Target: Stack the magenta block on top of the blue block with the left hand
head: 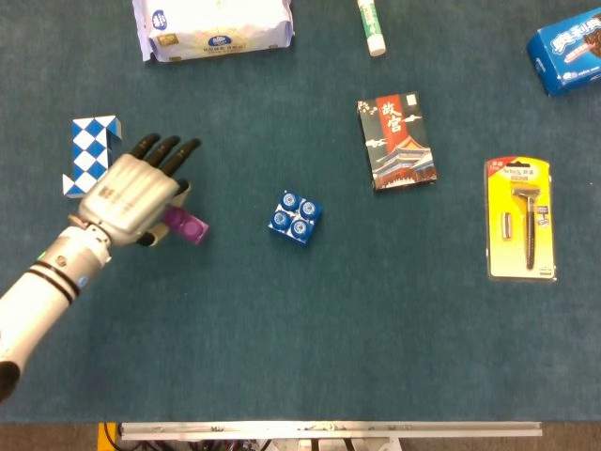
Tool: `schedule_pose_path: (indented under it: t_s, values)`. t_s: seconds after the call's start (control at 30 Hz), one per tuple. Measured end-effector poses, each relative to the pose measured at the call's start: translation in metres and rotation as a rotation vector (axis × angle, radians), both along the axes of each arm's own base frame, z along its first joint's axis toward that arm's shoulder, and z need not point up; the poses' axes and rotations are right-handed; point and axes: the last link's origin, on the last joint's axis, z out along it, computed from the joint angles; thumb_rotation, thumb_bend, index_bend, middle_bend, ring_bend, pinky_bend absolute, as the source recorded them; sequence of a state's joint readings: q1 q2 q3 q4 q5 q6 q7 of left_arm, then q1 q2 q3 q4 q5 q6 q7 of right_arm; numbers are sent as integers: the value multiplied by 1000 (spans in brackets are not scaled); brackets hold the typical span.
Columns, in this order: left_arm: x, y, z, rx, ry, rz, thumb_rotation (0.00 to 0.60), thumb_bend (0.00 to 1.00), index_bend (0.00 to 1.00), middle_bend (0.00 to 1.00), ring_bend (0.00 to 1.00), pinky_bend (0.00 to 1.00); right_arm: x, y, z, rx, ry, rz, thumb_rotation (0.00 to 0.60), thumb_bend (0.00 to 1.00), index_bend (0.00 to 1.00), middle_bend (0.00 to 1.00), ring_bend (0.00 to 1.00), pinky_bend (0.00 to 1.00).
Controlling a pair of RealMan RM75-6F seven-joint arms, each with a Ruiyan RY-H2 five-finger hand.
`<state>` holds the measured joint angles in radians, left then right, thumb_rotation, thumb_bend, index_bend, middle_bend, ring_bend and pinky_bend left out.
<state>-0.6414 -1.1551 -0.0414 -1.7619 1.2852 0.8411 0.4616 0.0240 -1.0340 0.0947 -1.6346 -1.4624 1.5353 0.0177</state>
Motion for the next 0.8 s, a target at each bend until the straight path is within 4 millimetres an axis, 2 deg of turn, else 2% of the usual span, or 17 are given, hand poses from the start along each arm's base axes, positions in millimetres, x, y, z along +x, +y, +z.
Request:
schedule_pose_path:
  t_s: [0.43, 0.8]
  values:
    - [44, 29, -6, -46, -32, -48, 600, 294, 549, 0, 0, 73, -10, -8, 2, 3, -10, -50, 600, 0, 0, 80, 0, 272]
    - [59, 27, -17, -70, 12, -48, 600, 293, 549, 0, 0, 74, -11, -11, 1, 30, -27, -49, 600, 0, 0, 80, 0, 272]
